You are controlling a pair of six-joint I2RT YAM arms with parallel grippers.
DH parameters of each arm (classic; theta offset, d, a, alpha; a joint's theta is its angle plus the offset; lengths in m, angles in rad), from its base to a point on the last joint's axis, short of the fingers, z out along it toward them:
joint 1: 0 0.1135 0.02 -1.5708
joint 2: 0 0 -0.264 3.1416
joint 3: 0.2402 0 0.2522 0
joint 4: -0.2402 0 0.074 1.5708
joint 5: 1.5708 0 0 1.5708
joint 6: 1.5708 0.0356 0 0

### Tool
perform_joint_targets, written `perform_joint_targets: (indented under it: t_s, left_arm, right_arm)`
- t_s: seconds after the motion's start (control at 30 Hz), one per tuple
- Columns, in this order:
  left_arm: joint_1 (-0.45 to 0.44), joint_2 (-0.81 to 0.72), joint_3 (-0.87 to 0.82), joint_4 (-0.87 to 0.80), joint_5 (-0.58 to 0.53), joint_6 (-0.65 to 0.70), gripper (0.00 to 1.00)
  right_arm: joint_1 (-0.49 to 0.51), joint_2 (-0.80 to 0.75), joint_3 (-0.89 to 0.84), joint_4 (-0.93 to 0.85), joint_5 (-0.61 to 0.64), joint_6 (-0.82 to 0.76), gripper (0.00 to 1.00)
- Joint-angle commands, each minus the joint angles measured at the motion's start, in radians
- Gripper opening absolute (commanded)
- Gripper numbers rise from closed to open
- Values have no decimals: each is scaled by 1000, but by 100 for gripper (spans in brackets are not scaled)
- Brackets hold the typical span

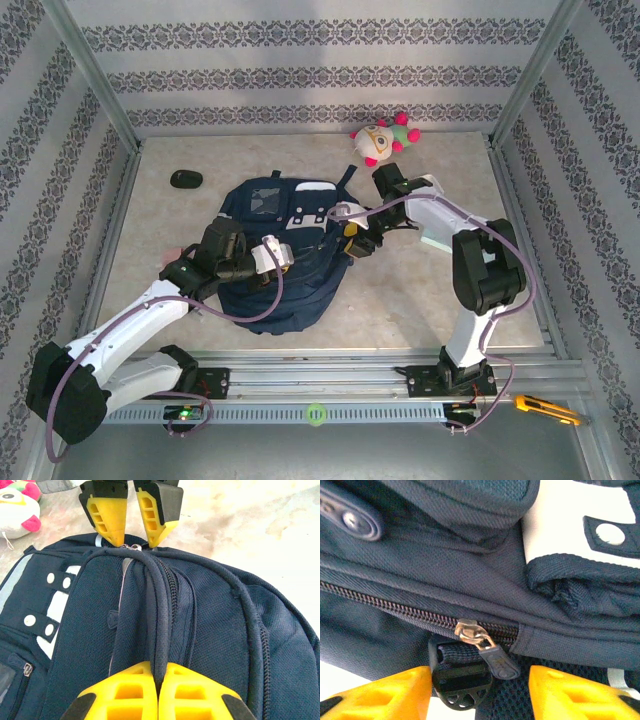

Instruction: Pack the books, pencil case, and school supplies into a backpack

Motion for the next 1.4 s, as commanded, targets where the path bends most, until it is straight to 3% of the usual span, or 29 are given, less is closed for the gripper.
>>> perform_joint_targets:
  t_s: [0.0,0.13,0.27,0.53,0.83,1.03,1.13,1.37]
  left_arm:
    - [8,-9,33,107,60,-3,0]
    - [8,-3,29,120,48,-10,0]
    - [8,-2,30,126,54,-15,0]
    - [8,-2,32,141,57,-27,0]
    - [8,1,33,163,58,-44,0]
    - [8,-1,30,177,70,-52,0]
    - [8,-7,29,183,71,-58,0]
    - [9,-8,29,173,46,-48,0]
  right_arm:
    - [-7,26,58,-101,-122,-71,49]
    - [-7,34,75,-159,-169,-72,40]
    - [-6,49,84,-188,-191,-60,39]
    - [-1,92,105,-127,-83,76,44]
    - [-2,77,96,-113,-83,105,40]
    - [-7,78,79,-37,-1,186,51]
    - [-6,86,88,-41,-55,171,50]
    - [-12,58,83,-169,-178,39,37]
